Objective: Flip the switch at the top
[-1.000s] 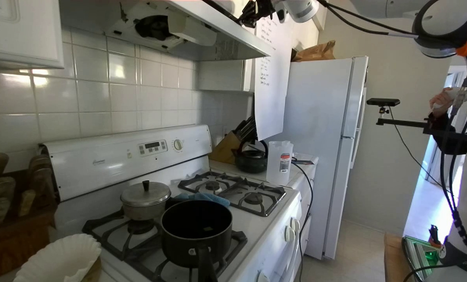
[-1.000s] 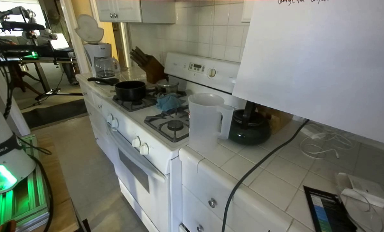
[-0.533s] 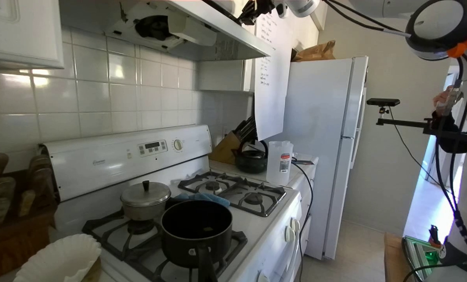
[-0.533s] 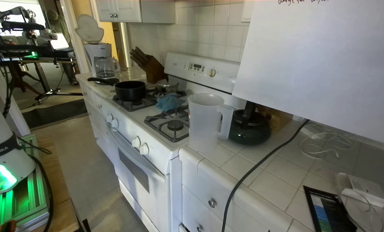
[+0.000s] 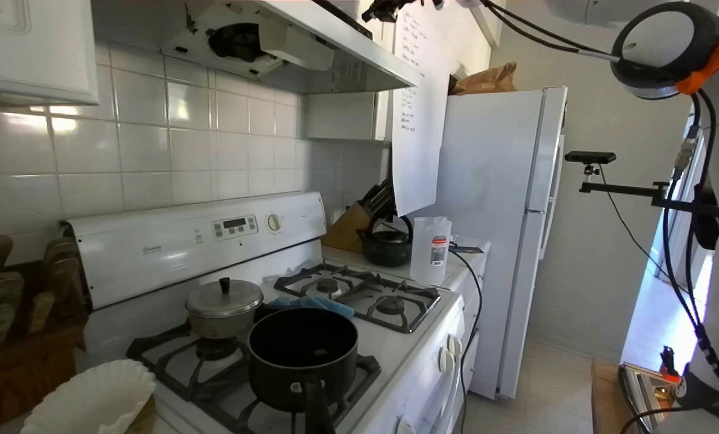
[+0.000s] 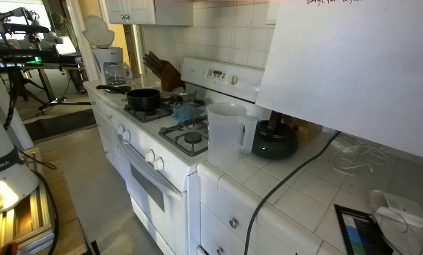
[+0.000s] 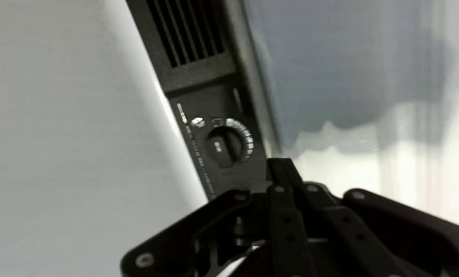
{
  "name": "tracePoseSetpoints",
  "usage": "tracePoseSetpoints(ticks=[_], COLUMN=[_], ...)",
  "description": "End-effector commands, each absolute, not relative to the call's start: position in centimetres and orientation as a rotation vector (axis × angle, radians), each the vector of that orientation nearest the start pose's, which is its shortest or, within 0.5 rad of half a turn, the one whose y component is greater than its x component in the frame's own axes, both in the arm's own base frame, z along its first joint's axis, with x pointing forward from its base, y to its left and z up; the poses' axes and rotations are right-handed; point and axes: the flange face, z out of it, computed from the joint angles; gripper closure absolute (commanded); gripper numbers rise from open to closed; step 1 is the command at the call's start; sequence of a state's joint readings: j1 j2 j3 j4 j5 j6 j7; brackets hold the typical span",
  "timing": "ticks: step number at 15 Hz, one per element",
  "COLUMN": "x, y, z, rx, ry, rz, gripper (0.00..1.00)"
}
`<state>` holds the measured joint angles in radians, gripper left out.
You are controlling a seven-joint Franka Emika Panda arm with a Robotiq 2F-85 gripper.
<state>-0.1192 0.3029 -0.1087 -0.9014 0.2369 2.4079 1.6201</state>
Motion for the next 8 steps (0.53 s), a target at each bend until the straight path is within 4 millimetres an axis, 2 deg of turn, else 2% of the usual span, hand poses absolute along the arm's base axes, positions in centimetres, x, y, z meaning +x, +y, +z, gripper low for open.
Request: tracePoseSetpoints(ticks=[1, 4, 8], x=[59.3, 57.8, 57.4], y=[-12.2, -12.4, -13.5], z=[91.6, 93.0, 91.4], rx=[-1.309, -1.431, -1.658], ry=[1.441, 1.278, 1.234], rz=[-1.004, -1.028, -0.927], gripper=[1.00, 1.00, 1.00])
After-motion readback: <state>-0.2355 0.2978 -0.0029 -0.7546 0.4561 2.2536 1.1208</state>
